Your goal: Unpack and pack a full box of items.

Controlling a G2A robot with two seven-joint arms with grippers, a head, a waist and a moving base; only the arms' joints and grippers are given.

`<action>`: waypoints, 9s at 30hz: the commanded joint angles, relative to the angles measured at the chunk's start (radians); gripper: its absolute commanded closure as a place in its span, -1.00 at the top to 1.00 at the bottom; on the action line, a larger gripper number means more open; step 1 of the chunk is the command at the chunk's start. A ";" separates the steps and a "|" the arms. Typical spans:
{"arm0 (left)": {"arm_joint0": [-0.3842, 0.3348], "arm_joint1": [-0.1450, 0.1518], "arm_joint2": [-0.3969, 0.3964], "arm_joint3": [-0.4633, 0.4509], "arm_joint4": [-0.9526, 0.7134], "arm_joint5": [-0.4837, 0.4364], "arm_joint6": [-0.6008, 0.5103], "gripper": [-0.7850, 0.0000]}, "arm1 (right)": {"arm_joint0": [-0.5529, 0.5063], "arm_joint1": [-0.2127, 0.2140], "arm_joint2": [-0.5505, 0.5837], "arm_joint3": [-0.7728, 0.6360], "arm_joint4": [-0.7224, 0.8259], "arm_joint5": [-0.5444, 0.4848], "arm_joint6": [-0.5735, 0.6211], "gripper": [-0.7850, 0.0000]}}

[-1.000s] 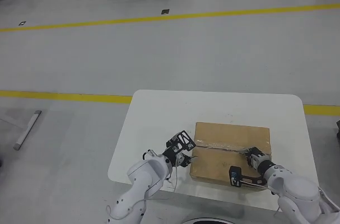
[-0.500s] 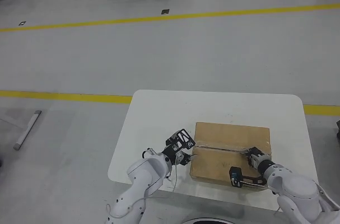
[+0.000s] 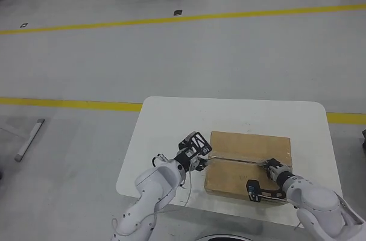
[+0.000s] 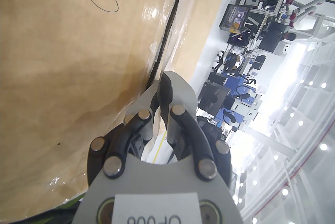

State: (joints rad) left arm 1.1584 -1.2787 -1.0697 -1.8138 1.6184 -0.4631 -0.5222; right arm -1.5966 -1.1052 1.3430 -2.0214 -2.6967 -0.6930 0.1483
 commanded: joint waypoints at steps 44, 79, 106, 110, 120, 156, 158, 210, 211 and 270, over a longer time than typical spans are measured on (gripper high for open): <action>-0.145 -0.041 0.209 0.229 0.153 -0.089 0.146 -1.00 | -0.012 0.003 0.007 -0.001 0.003 0.007 0.006 -1.00; -0.176 -0.059 0.222 0.313 0.155 -0.100 0.122 -1.00 | -0.053 0.008 0.056 -0.055 0.013 0.020 0.013 1.00; -0.174 -0.065 0.220 0.318 0.161 -0.114 0.129 -1.00 | -0.217 0.008 0.310 -0.191 0.115 0.067 0.103 1.00; -0.171 -0.065 0.221 0.314 0.161 -0.117 0.132 -1.00 | -0.248 0.005 0.391 -0.194 0.176 0.089 0.117 1.00; -0.168 -0.066 0.220 0.309 0.166 -0.118 0.135 -1.00 | -0.283 -0.023 0.515 -0.141 0.610 0.235 0.070 -0.54; -0.166 -0.071 0.207 0.317 0.176 -0.112 0.139 -1.00 | -0.146 -0.042 0.414 0.124 1.438 0.060 -0.003 -1.00; -0.166 -0.071 0.206 0.317 0.176 -0.113 0.139 -1.00 | -0.124 -0.042 0.391 0.157 1.443 0.068 0.017 -1.00; 0.174 -0.005 -0.148 -0.101 0.049 -0.008 0.011 1.00 | -0.003 -0.019 0.229 0.230 1.439 0.065 0.064 -1.00; 0.181 -0.004 -0.152 -0.104 0.051 -0.005 0.012 1.00 | 0.004 -0.019 0.221 0.242 1.435 0.066 0.059 -1.00; 0.188 -0.001 -0.153 -0.109 0.062 0.006 0.016 1.00 | -0.074 0.022 0.304 0.262 1.427 0.050 -0.023 -1.00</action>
State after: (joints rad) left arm 1.3465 -1.2798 -1.2224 -1.9224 1.6807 -0.4567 -0.5060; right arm -1.6583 -1.0849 1.6278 -1.7581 -1.2740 -0.6457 0.1271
